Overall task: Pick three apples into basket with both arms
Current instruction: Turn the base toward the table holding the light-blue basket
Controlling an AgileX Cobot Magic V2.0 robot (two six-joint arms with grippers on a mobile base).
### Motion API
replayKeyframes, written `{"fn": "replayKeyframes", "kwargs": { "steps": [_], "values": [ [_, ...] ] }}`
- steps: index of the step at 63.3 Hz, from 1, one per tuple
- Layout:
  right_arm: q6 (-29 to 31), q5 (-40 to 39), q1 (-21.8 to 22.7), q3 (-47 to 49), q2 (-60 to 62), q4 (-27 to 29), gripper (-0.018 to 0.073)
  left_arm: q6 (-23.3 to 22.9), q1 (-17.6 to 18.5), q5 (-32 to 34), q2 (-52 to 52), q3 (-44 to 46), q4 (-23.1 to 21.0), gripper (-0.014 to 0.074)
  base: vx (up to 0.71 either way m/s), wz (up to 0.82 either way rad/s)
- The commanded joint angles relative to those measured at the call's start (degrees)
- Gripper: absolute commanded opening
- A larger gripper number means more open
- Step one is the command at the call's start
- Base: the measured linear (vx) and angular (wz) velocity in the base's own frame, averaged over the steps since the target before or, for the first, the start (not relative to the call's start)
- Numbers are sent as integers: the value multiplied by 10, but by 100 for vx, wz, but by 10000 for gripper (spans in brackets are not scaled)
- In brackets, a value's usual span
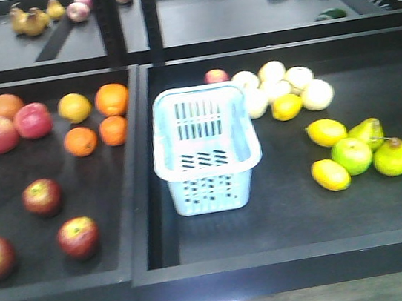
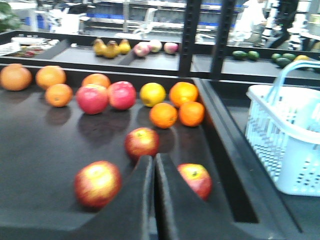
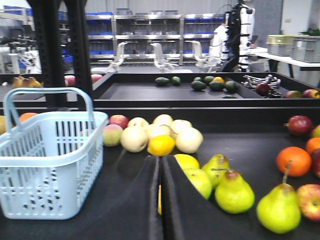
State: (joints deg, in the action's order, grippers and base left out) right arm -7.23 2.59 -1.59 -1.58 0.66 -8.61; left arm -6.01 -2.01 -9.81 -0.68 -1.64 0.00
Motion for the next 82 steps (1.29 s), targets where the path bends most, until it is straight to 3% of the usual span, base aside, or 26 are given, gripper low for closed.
{"fn": "replayKeyframes", "kwargs": {
  "steps": [1,38,82],
  "values": [
    [0,-44,3,-8,8,-8,-7,-3,-2,40,-9,-1,-3,-6,8,-34],
    [0,-44,3,-8,8,-8,-7,-3,-2,40,-9,-1,-3,-6,11,-17],
    [0,-45,3,-8,8,-8,-7,-3,-2,40,-9,-1,-3,-6,9,7]
  ]
}}
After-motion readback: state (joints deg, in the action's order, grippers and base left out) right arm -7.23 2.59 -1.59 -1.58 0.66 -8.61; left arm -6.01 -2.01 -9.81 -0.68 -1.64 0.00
